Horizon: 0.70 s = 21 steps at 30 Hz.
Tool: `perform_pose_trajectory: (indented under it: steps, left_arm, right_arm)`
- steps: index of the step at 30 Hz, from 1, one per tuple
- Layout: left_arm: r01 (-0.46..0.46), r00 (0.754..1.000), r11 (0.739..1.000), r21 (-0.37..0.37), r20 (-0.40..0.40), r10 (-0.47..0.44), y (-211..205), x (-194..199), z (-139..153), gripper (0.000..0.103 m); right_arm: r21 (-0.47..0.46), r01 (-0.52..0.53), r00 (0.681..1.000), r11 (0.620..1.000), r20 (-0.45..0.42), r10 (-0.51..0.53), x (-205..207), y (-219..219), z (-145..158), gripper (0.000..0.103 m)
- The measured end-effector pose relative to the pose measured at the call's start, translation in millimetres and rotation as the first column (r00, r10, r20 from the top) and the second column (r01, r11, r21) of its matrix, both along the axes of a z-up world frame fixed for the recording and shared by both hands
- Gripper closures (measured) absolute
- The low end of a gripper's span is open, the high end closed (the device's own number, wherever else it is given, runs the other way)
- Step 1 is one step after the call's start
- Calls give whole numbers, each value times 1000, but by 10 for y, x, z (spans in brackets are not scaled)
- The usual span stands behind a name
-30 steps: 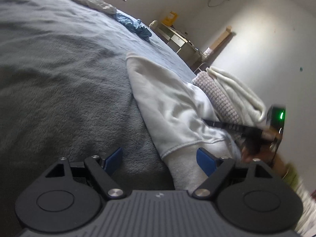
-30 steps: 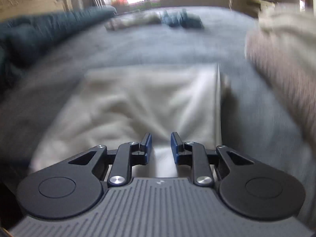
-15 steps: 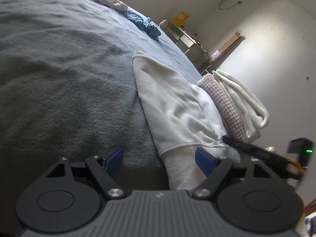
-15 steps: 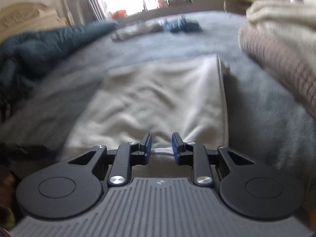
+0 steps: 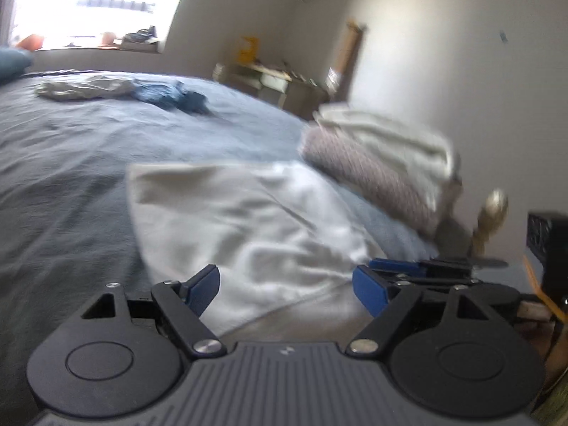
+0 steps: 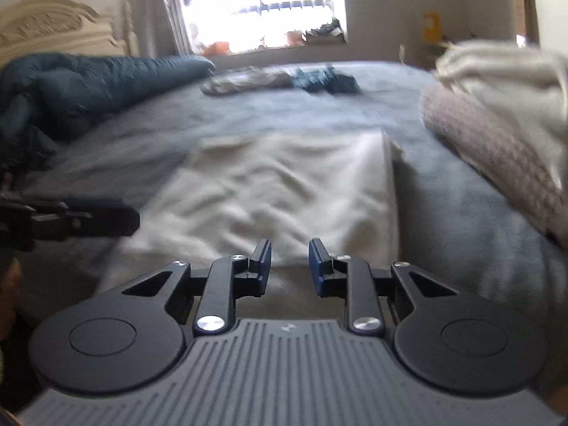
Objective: Fold clothes
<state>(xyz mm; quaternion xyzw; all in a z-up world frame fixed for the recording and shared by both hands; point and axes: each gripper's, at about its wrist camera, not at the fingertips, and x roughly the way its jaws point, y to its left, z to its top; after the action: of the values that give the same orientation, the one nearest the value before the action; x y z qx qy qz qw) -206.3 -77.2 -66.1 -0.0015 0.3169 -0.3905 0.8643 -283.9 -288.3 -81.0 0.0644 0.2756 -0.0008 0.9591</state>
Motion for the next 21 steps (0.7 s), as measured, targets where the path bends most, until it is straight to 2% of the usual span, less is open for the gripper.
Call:
perform_pose_trajectory:
  steps: [2,4,7,11,14,15,18,19,21]
  left_arm:
    - [-11,999,997,72,-36,14,-73,14,-213,18]
    - [-18,1000,996,86,-13,19,-61,-36,-272,18]
    - [-31,999,994,103,-5,32,-72,-54,-122,18]
    - [-26,1000,996,87,-2,26,-117,19,72,16]
    - [-56,998,988,143,-33,61,-238,159,52,15]
    - [-69,996,983,168,-44,77,-283,208,18,15]
    - [-96,988,976,196,-97,117,-320,299,-104,12]
    - [-101,988,977,189,-99,121,-318,298,-109,10]
    - [-107,986,974,198,-102,129,-339,293,-97,6]
  right_arm:
    - [32,2,1000,999,-5,-2,-42,-76,-89,81]
    - [75,1,1000,997,-10,0,-67,-150,-99,81]
    - [109,14,1000,994,-1,-14,-74,-227,15,82]
    - [124,8,995,992,99,-20,-14,-310,289,81]
    - [82,30,993,996,115,-39,174,-347,291,81]
    - [70,39,994,997,100,-46,248,-364,239,81]
    - [59,59,997,996,-47,-57,504,-426,-108,81]
    - [77,64,997,995,-57,-59,518,-451,-191,81]
    - [96,71,997,993,-45,-67,503,-464,-147,80]
